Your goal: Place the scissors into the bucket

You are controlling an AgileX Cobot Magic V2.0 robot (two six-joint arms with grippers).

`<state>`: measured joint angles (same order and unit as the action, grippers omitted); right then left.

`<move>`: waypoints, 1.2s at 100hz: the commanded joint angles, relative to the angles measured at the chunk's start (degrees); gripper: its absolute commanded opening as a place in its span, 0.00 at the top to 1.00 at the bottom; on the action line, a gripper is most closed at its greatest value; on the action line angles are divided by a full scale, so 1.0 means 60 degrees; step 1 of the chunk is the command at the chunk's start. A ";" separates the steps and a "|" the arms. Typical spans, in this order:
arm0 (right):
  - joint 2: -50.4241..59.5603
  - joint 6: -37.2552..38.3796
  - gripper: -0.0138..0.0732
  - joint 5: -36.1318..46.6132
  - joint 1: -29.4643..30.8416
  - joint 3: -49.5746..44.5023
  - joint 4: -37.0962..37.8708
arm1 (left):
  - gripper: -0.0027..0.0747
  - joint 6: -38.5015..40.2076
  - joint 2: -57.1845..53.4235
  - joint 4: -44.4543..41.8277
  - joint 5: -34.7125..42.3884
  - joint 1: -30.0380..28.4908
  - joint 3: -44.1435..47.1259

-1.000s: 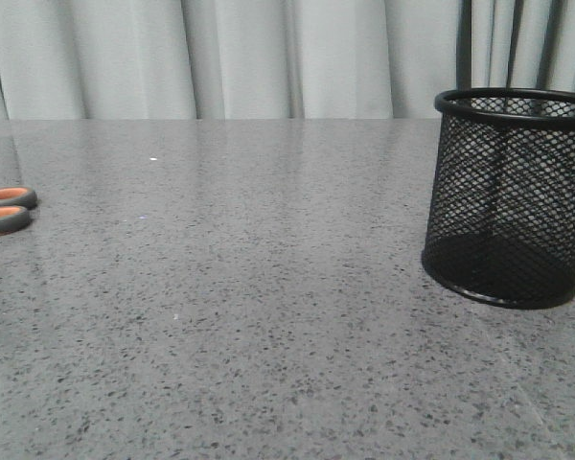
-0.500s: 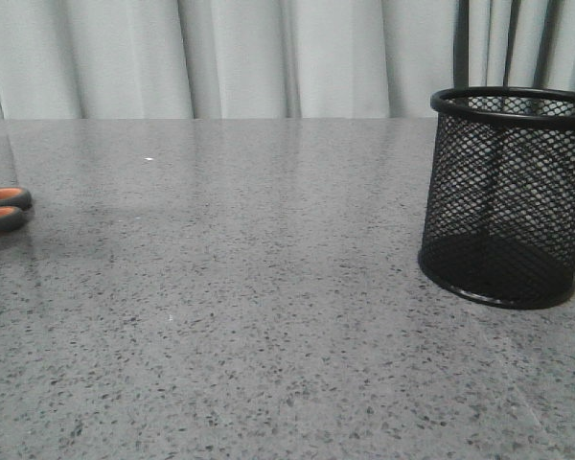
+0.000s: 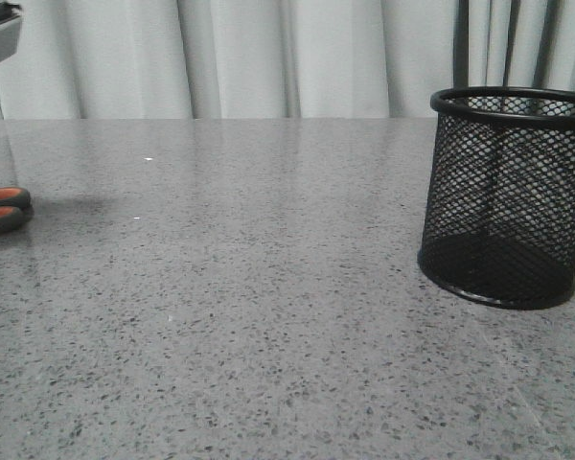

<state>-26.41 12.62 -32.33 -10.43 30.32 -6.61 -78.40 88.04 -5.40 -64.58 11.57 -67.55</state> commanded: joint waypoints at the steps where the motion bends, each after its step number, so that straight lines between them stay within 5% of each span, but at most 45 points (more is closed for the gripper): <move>1: -0.0028 -0.0121 0.34 0.0624 -0.0099 0.0351 0.0098 | 0.43 -0.0641 -0.0153 0.0273 -0.0153 -0.0436 -0.0393; 63: -0.0028 -0.0121 0.34 0.0042 -0.0199 0.0229 0.0114 | 0.43 -0.0659 0.1073 0.1193 0.0174 -0.1030 -0.1597; 120: -0.0028 -0.0121 0.34 -0.0943 -0.0199 0.0229 0.0095 | 0.50 -0.0010 0.2097 0.2399 -0.1004 -0.1376 -0.1853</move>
<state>-26.41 12.62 -41.03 -11.54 30.14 -6.61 -81.27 100.85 5.91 -68.55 3.67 -78.83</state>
